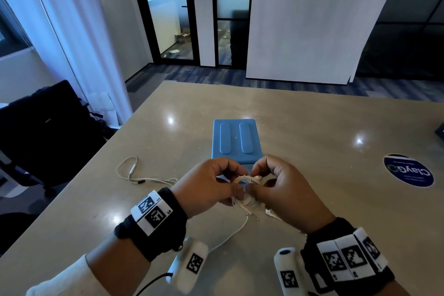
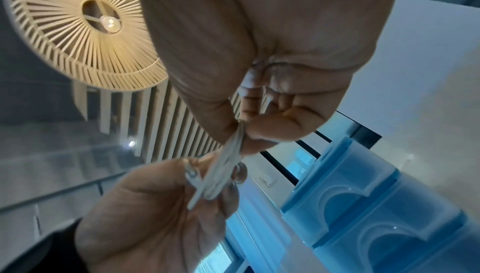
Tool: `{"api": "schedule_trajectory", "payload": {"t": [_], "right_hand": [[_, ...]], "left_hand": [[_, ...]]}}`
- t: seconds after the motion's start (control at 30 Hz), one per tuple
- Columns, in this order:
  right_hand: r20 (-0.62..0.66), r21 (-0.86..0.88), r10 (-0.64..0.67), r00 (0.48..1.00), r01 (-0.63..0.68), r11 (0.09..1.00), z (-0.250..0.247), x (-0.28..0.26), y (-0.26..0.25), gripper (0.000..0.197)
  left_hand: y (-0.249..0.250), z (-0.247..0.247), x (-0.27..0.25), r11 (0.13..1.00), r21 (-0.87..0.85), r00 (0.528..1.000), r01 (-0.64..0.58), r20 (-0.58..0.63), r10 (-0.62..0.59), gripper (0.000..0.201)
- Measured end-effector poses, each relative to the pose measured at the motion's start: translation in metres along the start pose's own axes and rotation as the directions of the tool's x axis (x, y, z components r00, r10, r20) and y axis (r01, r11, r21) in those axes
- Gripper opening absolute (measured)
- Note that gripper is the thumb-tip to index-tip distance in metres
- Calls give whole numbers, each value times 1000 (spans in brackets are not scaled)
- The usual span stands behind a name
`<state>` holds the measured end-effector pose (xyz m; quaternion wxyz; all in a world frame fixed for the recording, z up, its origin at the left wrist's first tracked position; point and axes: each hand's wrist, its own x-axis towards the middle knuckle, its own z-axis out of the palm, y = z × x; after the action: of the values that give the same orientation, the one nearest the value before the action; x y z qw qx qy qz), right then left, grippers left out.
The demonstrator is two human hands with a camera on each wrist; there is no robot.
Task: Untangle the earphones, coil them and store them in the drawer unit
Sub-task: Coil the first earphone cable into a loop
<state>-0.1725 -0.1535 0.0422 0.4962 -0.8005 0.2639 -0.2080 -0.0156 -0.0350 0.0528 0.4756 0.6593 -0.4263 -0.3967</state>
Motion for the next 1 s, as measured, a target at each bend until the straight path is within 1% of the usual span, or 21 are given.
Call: {"api": "schedule_trajectory", "payload": {"t": [0.07, 0.2, 0.23, 0.27, 0.37, 0.4, 0.43, 0.5, 0.53, 0.6, 0.67, 0.7, 0.8, 0.83, 0.93, 1.0], "right_hand": [[-42, -96, -45, 998, 41, 995, 3, -1, 0, 21], [-17, -200, -77, 997, 72, 977, 9, -4, -1, 22], [1, -182, -76, 997, 75, 981, 9, -5, -2, 20], [25, -123, -65, 998, 68, 990, 8, -6, -4, 19], [145, 155, -7, 989, -15, 988, 0, -6, -7, 23], [171, 202, 10, 985, -45, 978, -4, -6, -7, 25], [173, 224, 23, 985, -62, 973, -6, -5, -6, 23], [121, 233, 36, 992, -63, 970, -8, -3, -3, 9], [89, 239, 31, 996, -51, 970, -7, -2, -2, 6], [60, 276, 29, 998, -44, 960, -4, -2, 2, 14], [54, 308, 43, 998, -57, 950, -2, -2, 2, 17], [54, 312, 46, 998, -60, 948, -1, -3, 3, 17], [30, 311, 43, 999, -51, 949, 1, -1, 6, 16], [19, 318, 51, 999, -54, 946, 1, -1, 7, 15], [5, 362, 95, 995, -91, 928, 1, 1, 8, 12], [-12, 420, 119, 993, -103, 902, 2, 2, 10, 16]], "left_hand": [[0, 0, 0, 1000, -16, 1000, 7, 11, -7, 21], [-2, 0, 1, 999, -29, 999, 17, 30, -16, 17], [-2, 1, 2, 999, -39, 999, 19, 33, -17, 17], [-3, 0, 2, 999, -51, 999, 14, 32, -12, 16], [-5, -3, 3, 997, -61, 999, -37, -15, 37, 10], [-6, -4, 3, 997, -61, 998, -51, -31, 49, 10], [-7, -5, 4, 997, -62, 998, -55, -42, 53, 11], [-8, -7, 4, 994, -100, 998, -47, -45, 43, 15], [-9, -6, 3, 989, -138, 999, -42, -38, 38, 17], [-9, -5, 2, 971, -239, 1000, -18, -14, 15, 16], [-8, -3, 0, 944, -329, 1000, 17, -2, -19, 15], [-8, -3, 0, 944, -329, 999, 30, -14, -37, 13], [-9, -2, 1, 974, -221, 995, 40, -82, -59, 9], [-9, -2, 1, 974, -222, 993, 43, -94, -65, 9], [-10, -5, 2, 957, -285, 988, 60, -119, -97, 10], [-11, -6, 3, 933, -354, 982, 69, -138, -125, 11]]}}
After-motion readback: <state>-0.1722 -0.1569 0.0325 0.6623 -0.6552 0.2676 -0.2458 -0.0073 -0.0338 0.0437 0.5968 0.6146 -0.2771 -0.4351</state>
